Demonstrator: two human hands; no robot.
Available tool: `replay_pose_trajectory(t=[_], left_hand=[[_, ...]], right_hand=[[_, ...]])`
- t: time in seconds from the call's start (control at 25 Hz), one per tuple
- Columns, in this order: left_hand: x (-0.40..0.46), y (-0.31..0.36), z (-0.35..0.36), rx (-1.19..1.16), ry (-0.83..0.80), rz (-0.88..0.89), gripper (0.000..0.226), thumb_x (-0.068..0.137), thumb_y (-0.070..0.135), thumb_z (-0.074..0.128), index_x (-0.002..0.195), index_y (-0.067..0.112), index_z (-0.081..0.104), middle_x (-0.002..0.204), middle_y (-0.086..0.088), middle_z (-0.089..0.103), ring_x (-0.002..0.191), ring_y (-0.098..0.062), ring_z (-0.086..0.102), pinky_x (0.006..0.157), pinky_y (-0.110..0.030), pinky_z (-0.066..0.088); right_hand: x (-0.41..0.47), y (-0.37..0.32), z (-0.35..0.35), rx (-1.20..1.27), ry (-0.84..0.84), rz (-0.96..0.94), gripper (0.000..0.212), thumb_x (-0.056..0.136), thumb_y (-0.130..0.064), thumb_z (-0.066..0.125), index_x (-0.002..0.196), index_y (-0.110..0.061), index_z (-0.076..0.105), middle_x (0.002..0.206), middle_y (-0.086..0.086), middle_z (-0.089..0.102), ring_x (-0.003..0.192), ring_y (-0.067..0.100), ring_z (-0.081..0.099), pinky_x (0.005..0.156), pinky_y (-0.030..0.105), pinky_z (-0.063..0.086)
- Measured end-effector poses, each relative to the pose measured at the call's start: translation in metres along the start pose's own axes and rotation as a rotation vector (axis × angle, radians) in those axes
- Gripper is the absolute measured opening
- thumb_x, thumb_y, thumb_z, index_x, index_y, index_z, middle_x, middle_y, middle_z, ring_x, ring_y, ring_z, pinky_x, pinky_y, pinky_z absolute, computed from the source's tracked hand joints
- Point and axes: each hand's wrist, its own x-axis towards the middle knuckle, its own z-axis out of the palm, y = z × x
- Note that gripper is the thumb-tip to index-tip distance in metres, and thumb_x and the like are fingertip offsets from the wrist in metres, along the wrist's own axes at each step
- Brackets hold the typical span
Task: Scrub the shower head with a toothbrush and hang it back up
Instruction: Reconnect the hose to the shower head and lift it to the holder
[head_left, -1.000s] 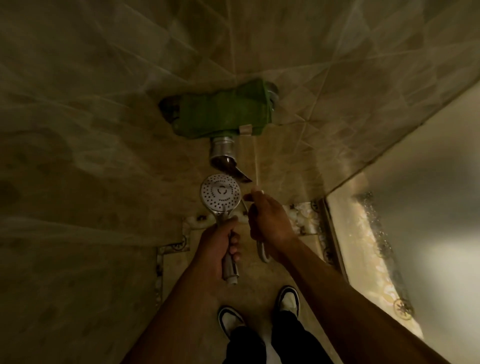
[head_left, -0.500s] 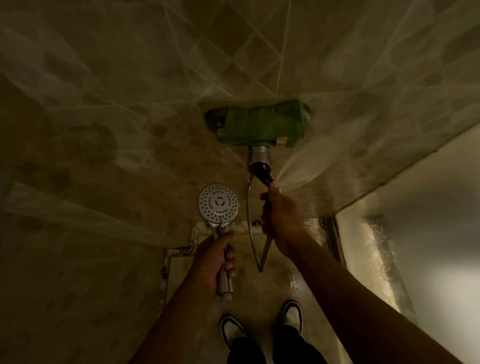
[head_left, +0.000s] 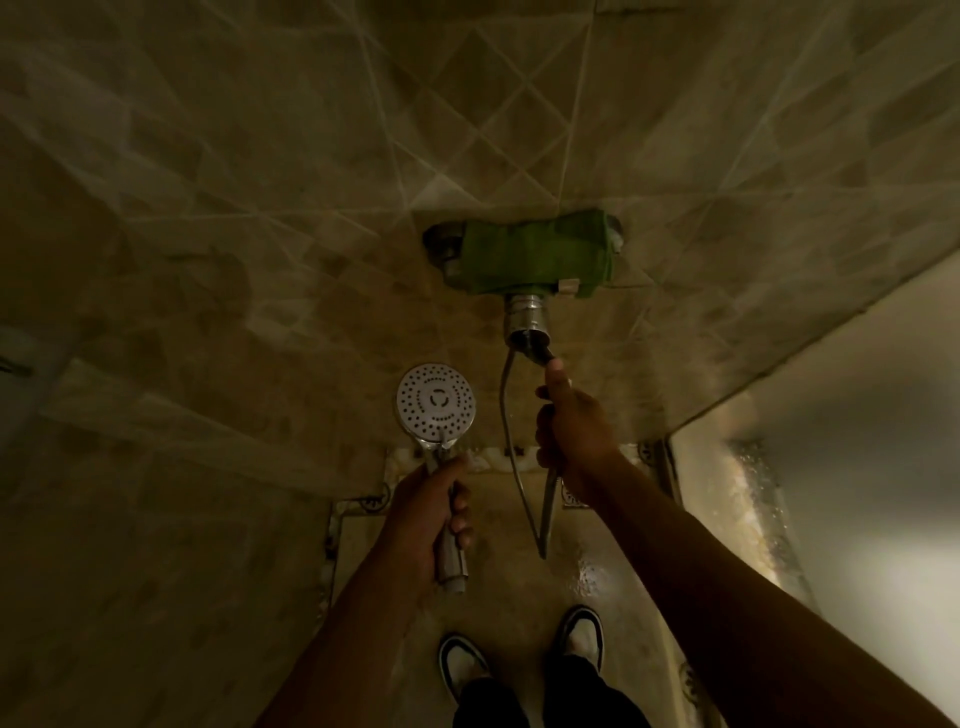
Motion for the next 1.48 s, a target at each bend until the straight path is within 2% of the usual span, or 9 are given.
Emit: replay_pose_trajectory(t=[0.12, 0.28, 0.56, 0.68, 0.8, 1.08, 1.16, 1.28, 1.48], left_hand=[[-0.004, 0.0, 0.0, -0.039, 0.007, 0.001, 0.024, 0.098, 0.03, 0.062, 0.106, 0.008, 0.062, 0.051, 0.001, 0.047, 0.037, -0.012, 0.039, 0.038, -0.024, 0.035], [-0.023, 0.006, -0.001, -0.189, -0.024, -0.02, 0.028, 0.101, 0.036, 0.058, 0.085, 0.013, 0.054, 0.053, 0.002, 0.045, 0.038, -0.011, 0.039, 0.039, -0.023, 0.035], [-0.067, 0.024, -0.015, -0.359, -0.068, 0.01, 0.035, 0.102, 0.039, 0.054, 0.077, 0.015, 0.048, 0.054, 0.002, 0.042, 0.036, -0.01, 0.039, 0.036, -0.021, 0.036], [-0.079, 0.027, -0.018, -0.365, -0.071, 0.022, 0.034, 0.101, 0.038, 0.055, 0.078, 0.015, 0.048, 0.054, 0.002, 0.041, 0.035, -0.01, 0.039, 0.035, -0.021, 0.036], [-0.088, 0.032, -0.016, -0.384, -0.077, 0.022, 0.036, 0.1, 0.041, 0.055, 0.075, 0.017, 0.046, 0.054, 0.003, 0.041, 0.036, -0.01, 0.038, 0.037, -0.021, 0.036], [-0.122, 0.039, 0.006, -0.495, -0.122, 0.055, 0.041, 0.101, 0.049, 0.052, 0.074, 0.019, 0.044, 0.052, 0.004, 0.041, 0.038, -0.009, 0.037, 0.04, -0.018, 0.034], [-0.131, 0.038, 0.012, -0.521, -0.121, 0.086, 0.041, 0.101, 0.049, 0.051, 0.073, 0.02, 0.044, 0.052, 0.004, 0.041, 0.039, -0.009, 0.037, 0.04, -0.02, 0.034], [-0.143, 0.032, 0.024, -0.574, -0.102, 0.138, 0.04, 0.102, 0.046, 0.051, 0.073, 0.019, 0.044, 0.053, 0.004, 0.039, 0.041, -0.01, 0.037, 0.045, -0.024, 0.034], [-0.166, 0.01, 0.061, -0.581, -0.037, 0.223, 0.036, 0.102, 0.041, 0.053, 0.076, 0.018, 0.044, 0.052, 0.004, 0.041, 0.038, -0.01, 0.038, 0.041, -0.022, 0.036]], right_hand=[[-0.012, 0.006, -0.007, 0.005, -0.054, 0.074, 0.055, 0.097, -0.055, 0.035, 0.11, -0.009, 0.063, 0.052, -0.005, 0.037, 0.041, 0.01, 0.029, 0.043, 0.023, 0.026], [-0.049, 0.017, -0.005, -0.116, -0.127, 0.091, 0.052, 0.099, -0.032, 0.027, 0.11, -0.001, 0.066, 0.06, 0.0, 0.039, 0.045, 0.011, 0.028, 0.047, 0.025, 0.023], [-0.127, 0.022, 0.009, -0.257, -0.243, -0.067, 0.046, 0.104, -0.027, 0.04, 0.113, 0.016, 0.054, 0.071, 0.009, 0.045, 0.048, 0.011, 0.034, 0.045, 0.024, 0.027], [-0.157, 0.026, 0.006, -0.358, -0.297, -0.257, 0.036, 0.101, -0.033, 0.052, 0.096, 0.0, 0.067, 0.065, 0.004, 0.056, 0.045, 0.01, 0.041, 0.047, 0.026, 0.034], [-0.183, 0.029, 0.001, -0.333, -0.294, -0.328, 0.02, 0.099, -0.027, 0.057, 0.117, -0.022, 0.065, 0.085, 0.003, 0.075, 0.042, 0.009, 0.042, 0.043, 0.024, 0.037], [-0.218, 0.043, -0.013, -0.301, -0.21, -0.388, 0.027, 0.092, -0.031, 0.067, 0.099, -0.005, 0.064, 0.09, 0.004, 0.078, 0.044, 0.022, 0.045, 0.042, 0.027, 0.037], [-0.224, 0.041, -0.024, -0.388, -0.184, -0.474, 0.023, 0.092, -0.032, 0.068, 0.094, -0.009, 0.068, 0.084, 0.001, 0.077, 0.044, 0.012, 0.05, 0.042, 0.026, 0.037], [-0.233, 0.035, -0.04, -0.495, -0.171, -0.574, 0.014, 0.091, -0.028, 0.07, 0.088, -0.014, 0.072, 0.068, -0.008, 0.071, 0.047, -0.002, 0.057, 0.047, 0.011, 0.037], [-0.243, 0.037, -0.075, -0.609, -0.09, -0.651, 0.012, 0.09, -0.035, 0.069, 0.086, -0.023, 0.072, 0.074, -0.009, 0.069, 0.058, -0.001, 0.058, 0.05, 0.011, 0.039]])
